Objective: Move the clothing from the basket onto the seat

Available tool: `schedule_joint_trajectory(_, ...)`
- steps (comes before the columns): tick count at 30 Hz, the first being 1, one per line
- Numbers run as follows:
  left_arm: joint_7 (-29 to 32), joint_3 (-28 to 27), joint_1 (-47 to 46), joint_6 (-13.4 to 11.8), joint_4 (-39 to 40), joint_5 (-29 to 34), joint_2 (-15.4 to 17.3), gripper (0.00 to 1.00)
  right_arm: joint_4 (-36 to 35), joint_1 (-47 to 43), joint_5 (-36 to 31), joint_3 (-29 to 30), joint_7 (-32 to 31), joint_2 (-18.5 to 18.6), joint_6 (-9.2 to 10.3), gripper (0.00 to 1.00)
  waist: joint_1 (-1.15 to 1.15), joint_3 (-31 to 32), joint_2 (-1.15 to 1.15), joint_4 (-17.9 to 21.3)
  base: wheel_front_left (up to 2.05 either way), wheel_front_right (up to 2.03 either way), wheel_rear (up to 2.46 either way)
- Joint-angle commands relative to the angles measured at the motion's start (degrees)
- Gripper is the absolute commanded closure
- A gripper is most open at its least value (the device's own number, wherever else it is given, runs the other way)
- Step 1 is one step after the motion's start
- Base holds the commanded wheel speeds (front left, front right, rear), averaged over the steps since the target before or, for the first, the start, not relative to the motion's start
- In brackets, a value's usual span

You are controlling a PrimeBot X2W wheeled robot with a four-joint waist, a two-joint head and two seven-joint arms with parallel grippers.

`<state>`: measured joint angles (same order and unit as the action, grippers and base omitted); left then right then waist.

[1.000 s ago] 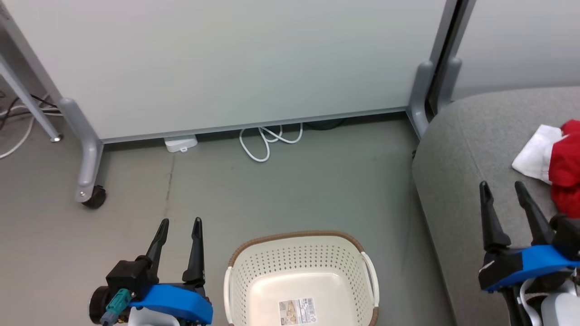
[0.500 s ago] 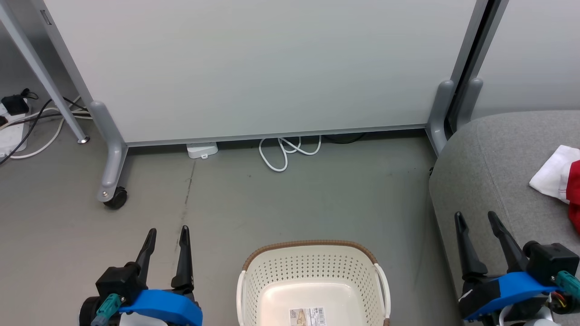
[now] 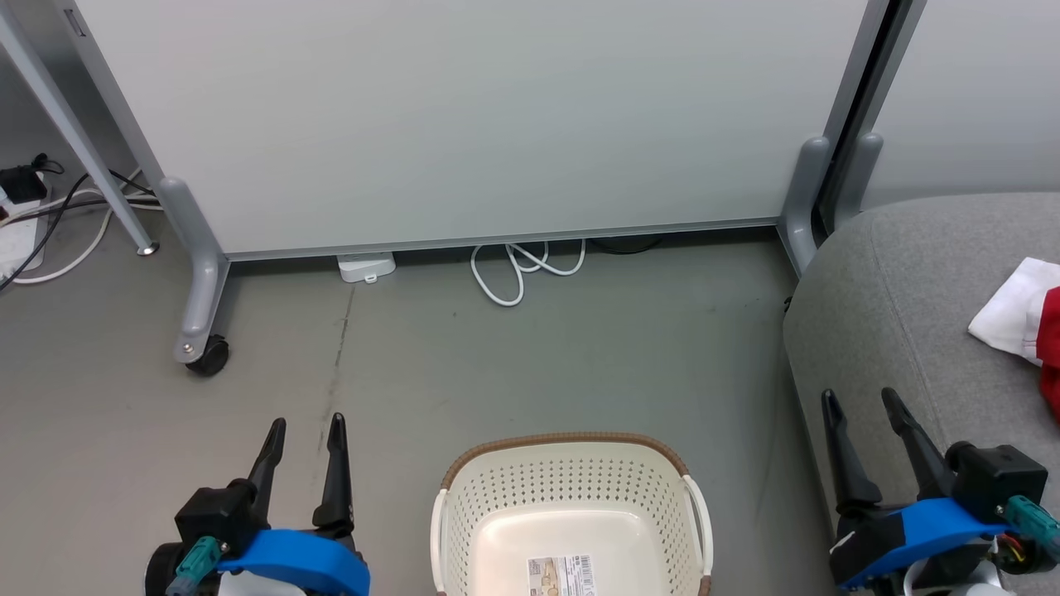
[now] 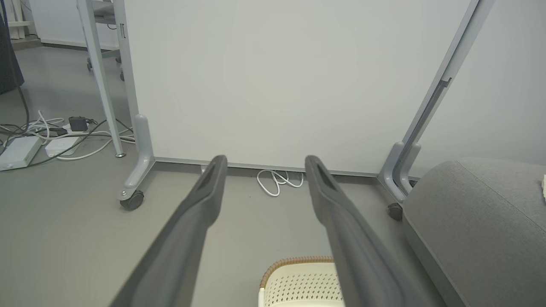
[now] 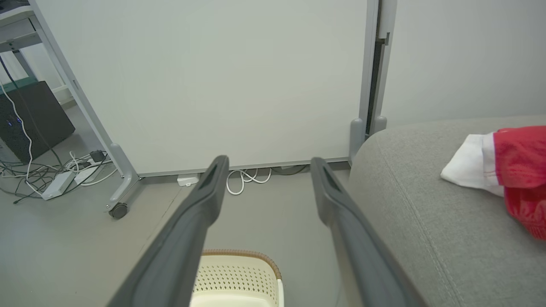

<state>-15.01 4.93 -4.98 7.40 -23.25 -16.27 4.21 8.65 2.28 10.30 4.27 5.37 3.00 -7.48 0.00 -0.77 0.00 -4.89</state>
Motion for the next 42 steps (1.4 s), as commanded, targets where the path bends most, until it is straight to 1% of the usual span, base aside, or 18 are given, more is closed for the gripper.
schedule_joint_trajectory(1,-0.2,0.3,-0.5,0.1,0.0,-0.3,0.3,0.0,0.2,0.4,0.1,-0.1,0.2,-0.1,-0.03,0.0,0.0,-0.1,0.0,0.0,0.0,0.0,0.0)
schedule_joint_trajectory(2,0.1,0.0,0.1,0.0,-0.1,-0.2,0.0,1.0,0.2,0.0,0.1,0.0,0.0,0.0,0.0,1.0,0.0,0.0,0.0,0.0,0.0,0.0,0.0)
schedule_joint_trajectory(12,0.4,0.0,4.5,0.0,-5.1,-0.5,-1.0,1.0,5.7,-2.2,0.1,-0.1,-0.4,-0.6,0.0,1.0,0.01,-0.1,0.0,0.1,0.0,0.0,0.0)
schedule_joint_trajectory(27,4.6,-2.4,3.2,0.0,-2.2,-15.5,-1.1,1.0,5.6,-0.8,16.3,0.4,-2.7,-0.5,0.0,1.0,0.01,0.0,0.0,0.6,0.0,0.0,0.0)
schedule_joint_trajectory(42,8.1,-4.3,2.2,0.0,0.3,-28.1,-1.1,1.0,5.5,0.3,30.0,0.8,-4.6,-0.4,-0.01,1.0,0.0,0.1,0.0,1.2,0.0,0.0,0.0)
